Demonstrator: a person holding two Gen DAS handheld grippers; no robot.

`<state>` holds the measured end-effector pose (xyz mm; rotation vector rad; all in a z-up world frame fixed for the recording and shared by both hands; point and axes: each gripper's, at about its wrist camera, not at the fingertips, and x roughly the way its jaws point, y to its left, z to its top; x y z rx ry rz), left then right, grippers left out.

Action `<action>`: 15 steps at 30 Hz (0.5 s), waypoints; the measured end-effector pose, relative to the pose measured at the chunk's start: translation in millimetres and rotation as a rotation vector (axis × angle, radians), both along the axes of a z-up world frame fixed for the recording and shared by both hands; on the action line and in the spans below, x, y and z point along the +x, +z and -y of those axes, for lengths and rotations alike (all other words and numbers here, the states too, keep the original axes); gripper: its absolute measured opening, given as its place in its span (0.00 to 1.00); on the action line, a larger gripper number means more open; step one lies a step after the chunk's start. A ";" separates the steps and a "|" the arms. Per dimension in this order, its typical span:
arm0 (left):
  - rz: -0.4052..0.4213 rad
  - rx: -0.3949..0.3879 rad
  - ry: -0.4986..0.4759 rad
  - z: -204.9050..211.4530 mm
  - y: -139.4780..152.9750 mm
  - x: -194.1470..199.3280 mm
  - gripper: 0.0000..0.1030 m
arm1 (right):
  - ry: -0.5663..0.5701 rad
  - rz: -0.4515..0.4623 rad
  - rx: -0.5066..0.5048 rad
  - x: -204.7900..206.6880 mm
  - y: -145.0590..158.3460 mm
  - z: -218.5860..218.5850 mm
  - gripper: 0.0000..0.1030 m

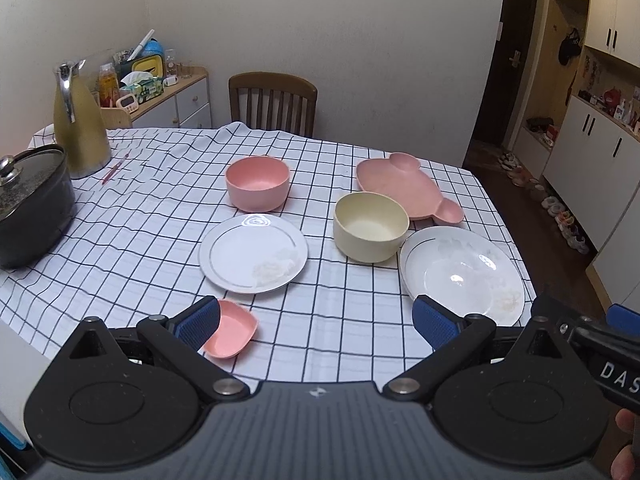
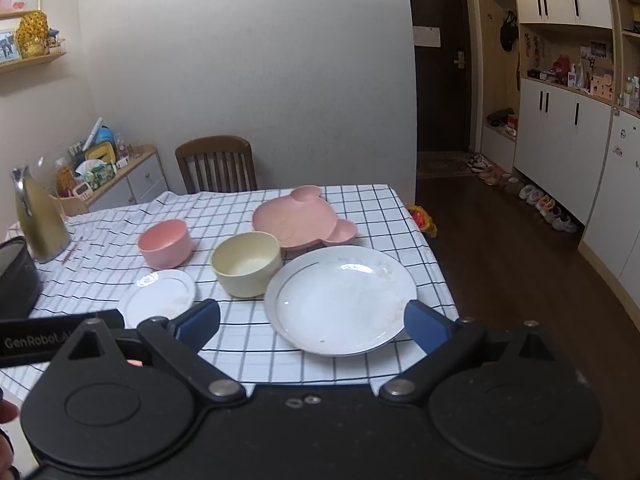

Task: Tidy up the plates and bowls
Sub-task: 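Move both grippers to the large floral plate rim and close on it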

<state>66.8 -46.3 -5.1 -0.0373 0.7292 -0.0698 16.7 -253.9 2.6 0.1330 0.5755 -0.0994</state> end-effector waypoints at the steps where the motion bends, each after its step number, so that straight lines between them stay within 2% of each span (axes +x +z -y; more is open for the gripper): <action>1: 0.006 0.003 -0.003 4.7 -1.6 4.4 1.00 | 0.000 -0.008 -0.004 4.9 -2.3 3.3 0.96; 4: 0.007 0.023 -0.021 21.0 -7.2 20.4 1.00 | -0.008 -0.034 -0.008 21.7 -10.4 16.3 0.96; 9: -0.048 0.040 -0.050 46.9 -24.2 53.9 1.00 | -0.025 -0.088 -0.019 55.5 -28.6 46.8 0.93; 15: -0.049 0.078 -0.095 74.7 -42.7 85.1 1.00 | -0.015 -0.186 -0.020 100.8 -52.7 81.0 0.88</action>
